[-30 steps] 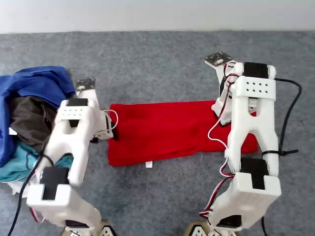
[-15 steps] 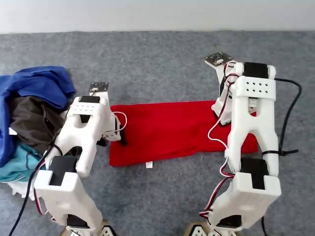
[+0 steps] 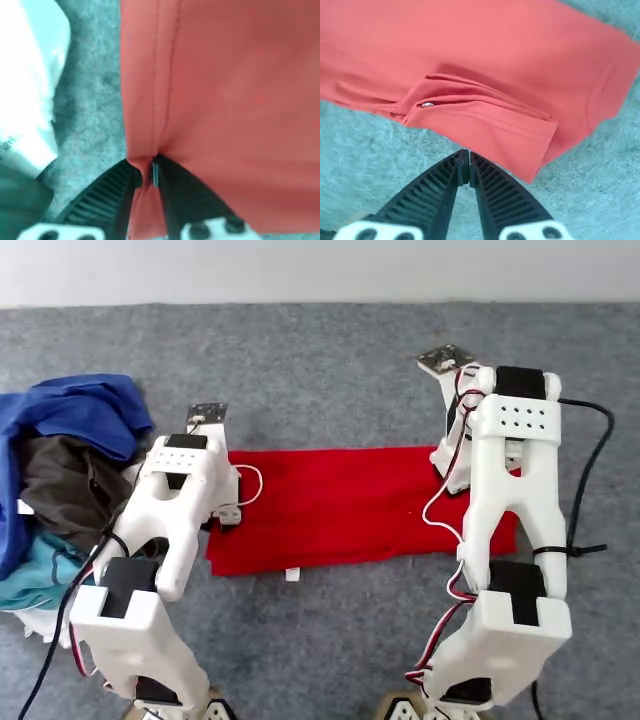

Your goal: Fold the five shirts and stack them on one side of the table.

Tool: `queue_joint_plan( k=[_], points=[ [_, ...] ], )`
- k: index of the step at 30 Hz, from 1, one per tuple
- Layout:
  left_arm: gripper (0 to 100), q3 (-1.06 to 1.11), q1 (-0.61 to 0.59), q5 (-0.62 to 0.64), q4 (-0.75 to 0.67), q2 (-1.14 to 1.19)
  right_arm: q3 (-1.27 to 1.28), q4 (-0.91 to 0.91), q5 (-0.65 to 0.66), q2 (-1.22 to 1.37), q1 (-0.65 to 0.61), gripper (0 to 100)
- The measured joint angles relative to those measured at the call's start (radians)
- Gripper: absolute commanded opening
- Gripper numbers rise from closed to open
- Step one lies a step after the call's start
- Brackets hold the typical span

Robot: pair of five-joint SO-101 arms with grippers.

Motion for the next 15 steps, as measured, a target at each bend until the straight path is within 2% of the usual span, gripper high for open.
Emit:
queue_joint_plan(
  k=[7, 15],
  points=[
    [1, -0.068, 0.048, -0.003, 0.034, -0.132, -0.08, -0.023, -0.077, 0.0, 0.0, 0.9],
    [1, -0.08, 0.273, -0.003, 0.04, -0.325, -0.252, -0.005, -0.081, -0.011, 0.015, 0.9]
  ],
)
